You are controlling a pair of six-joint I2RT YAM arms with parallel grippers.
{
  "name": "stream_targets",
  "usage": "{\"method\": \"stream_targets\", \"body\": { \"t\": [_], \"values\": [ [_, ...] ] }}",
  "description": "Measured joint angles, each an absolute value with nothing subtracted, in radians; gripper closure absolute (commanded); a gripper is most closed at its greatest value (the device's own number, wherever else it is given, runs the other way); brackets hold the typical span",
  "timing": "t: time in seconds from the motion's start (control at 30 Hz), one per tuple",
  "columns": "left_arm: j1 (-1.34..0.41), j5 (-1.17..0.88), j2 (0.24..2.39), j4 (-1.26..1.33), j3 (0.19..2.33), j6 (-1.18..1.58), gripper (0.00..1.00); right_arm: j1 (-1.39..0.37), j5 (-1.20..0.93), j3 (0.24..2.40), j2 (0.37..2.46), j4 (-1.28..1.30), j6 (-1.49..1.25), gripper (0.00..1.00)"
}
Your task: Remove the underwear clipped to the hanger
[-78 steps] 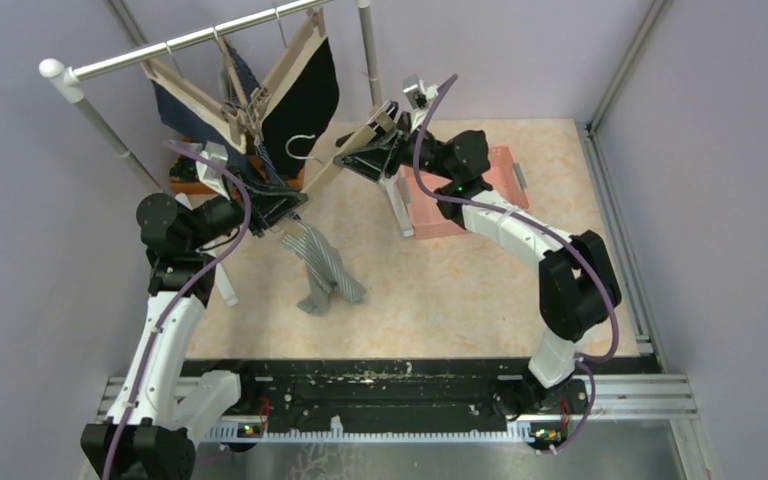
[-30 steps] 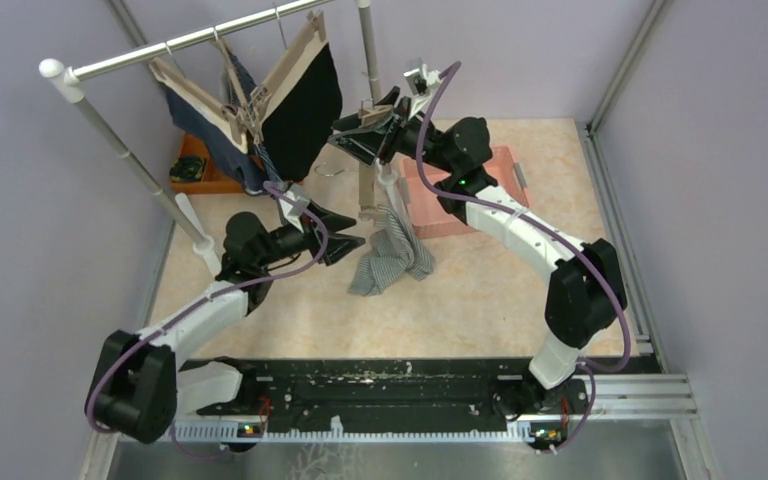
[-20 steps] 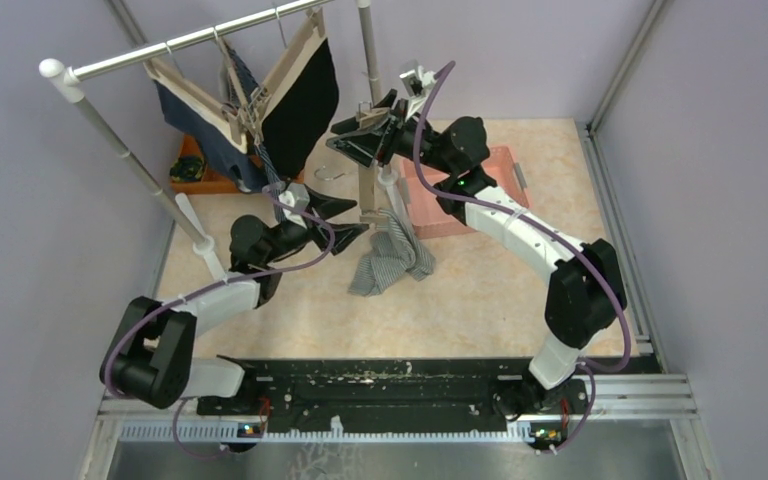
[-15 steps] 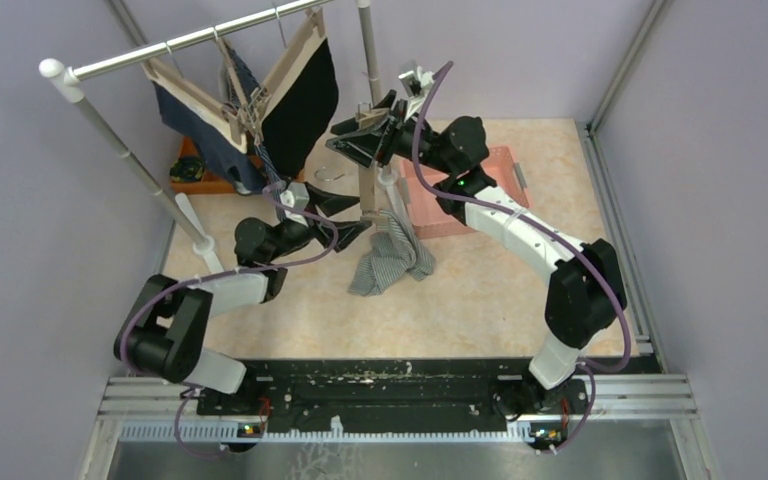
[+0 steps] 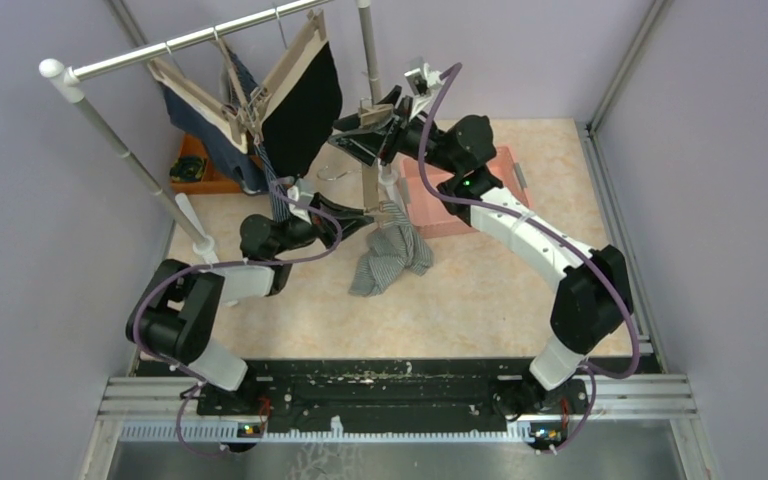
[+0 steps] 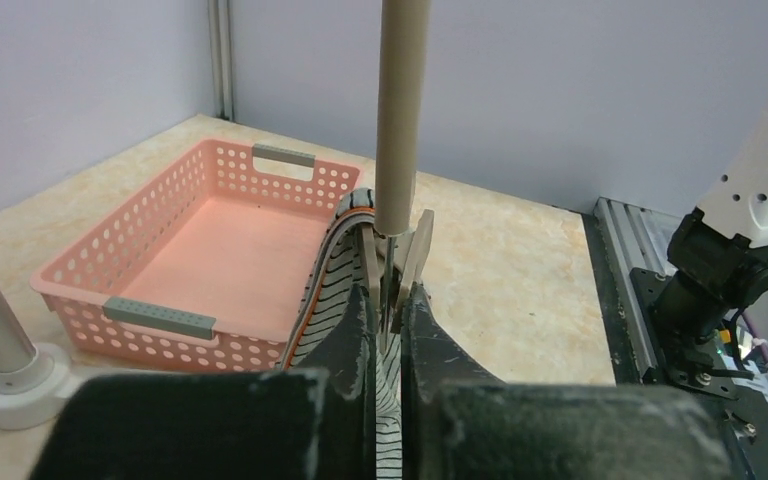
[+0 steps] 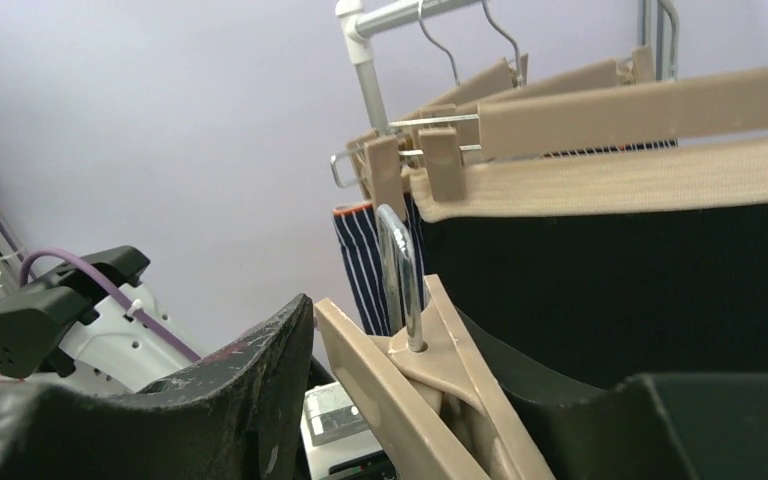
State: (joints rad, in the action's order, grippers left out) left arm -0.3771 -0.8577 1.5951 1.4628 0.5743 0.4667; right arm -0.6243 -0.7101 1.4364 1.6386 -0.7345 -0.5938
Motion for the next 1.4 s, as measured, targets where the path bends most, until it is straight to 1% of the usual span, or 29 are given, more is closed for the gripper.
{"method": "stream_targets", "body": {
  "t": [0.17,0.2,0.23,0.27,0.3,0.37,0.43,0.47,0.53,0.57,0.6,0.63,0.77,0.8,0.83,0.87,0.9,0.93,1.2,1.4],
  "values": [
    [-0.376,-0.864,1.516,1.39,0.574,0.417,1.0,-0.624,-0.708,1.443,1.623,-0.764,-0.598,1.0],
    [-0.376,-0.865,1.509,1.386,0.574,0.414,0.98,-0.624,-0.709,1.443,1.621,-0.769,-0.599,1.0],
    [-0.375,-0.865,1.502,1.377,0.574,0.414,0.86,-0.625,-0.709,1.443,1.62,-0.772,-0.602,1.0],
    [-0.375,-0.867,1.497,1.368,0.575,0.414,0.71,-0.625,-0.709,1.443,1.62,-0.774,-0.603,1.0],
    [-0.375,-0.87,1.493,1.354,0.578,0.414,0.68,-0.625,-0.708,1.443,1.62,-0.773,-0.604,1.0],
    [-0.375,-0.882,1.489,1.319,0.595,0.416,0.66,-0.625,-0.708,1.443,1.62,-0.774,-0.606,1.0],
    [-0.375,-0.891,1.489,1.298,0.611,0.418,0.57,-0.625,-0.708,1.443,1.62,-0.778,-0.607,1.0],
    [-0.375,-0.894,1.489,1.296,0.616,0.422,0.56,-0.625,-0.708,1.443,1.62,-0.78,-0.608,1.0],
    [-0.375,-0.899,1.49,1.301,0.628,0.435,0.65,-0.625,-0.709,1.443,1.62,-0.78,-0.612,1.0],
    [-0.376,-0.9,1.49,1.309,0.636,0.442,0.77,-0.627,-0.71,1.443,1.62,-0.773,-0.612,1.0],
    [-0.376,-0.902,1.491,1.32,0.646,0.449,0.93,-0.627,-0.709,1.442,1.62,-0.766,-0.612,1.0],
    [-0.375,-0.91,1.491,1.325,0.653,0.457,0.99,-0.627,-0.708,1.442,1.62,-0.768,-0.612,1.0],
    [-0.372,-0.923,1.507,1.343,0.661,0.481,1.0,-0.625,-0.713,1.442,1.619,-0.766,-0.611,1.0],
    [-0.371,-0.925,1.508,1.341,0.661,0.483,0.95,-0.625,-0.712,1.442,1.619,-0.761,-0.61,1.0],
    [-0.371,-0.927,1.508,1.34,0.661,0.483,0.75,-0.625,-0.712,1.442,1.619,-0.76,-0.61,1.0],
    [-0.371,-0.928,1.508,1.339,0.662,0.483,0.46,-0.625,-0.712,1.442,1.619,-0.759,-0.61,1.0],
    [-0.371,-0.928,1.508,1.338,0.662,0.481,0.09,-0.625,-0.712,1.442,1.619,-0.76,-0.609,1.0],
    [-0.371,-0.928,1.508,1.337,0.662,0.474,0.02,-0.625,-0.711,1.442,1.619,-0.759,-0.61,1.0],
    [-0.375,-0.929,1.503,1.326,0.665,0.489,0.0,-0.627,-0.711,1.442,1.62,-0.747,-0.61,1.0],
    [-0.375,-0.912,1.49,1.269,0.663,0.452,0.0,-0.627,-0.711,1.442,1.624,-0.747,-0.61,1.0]
  ]
}}
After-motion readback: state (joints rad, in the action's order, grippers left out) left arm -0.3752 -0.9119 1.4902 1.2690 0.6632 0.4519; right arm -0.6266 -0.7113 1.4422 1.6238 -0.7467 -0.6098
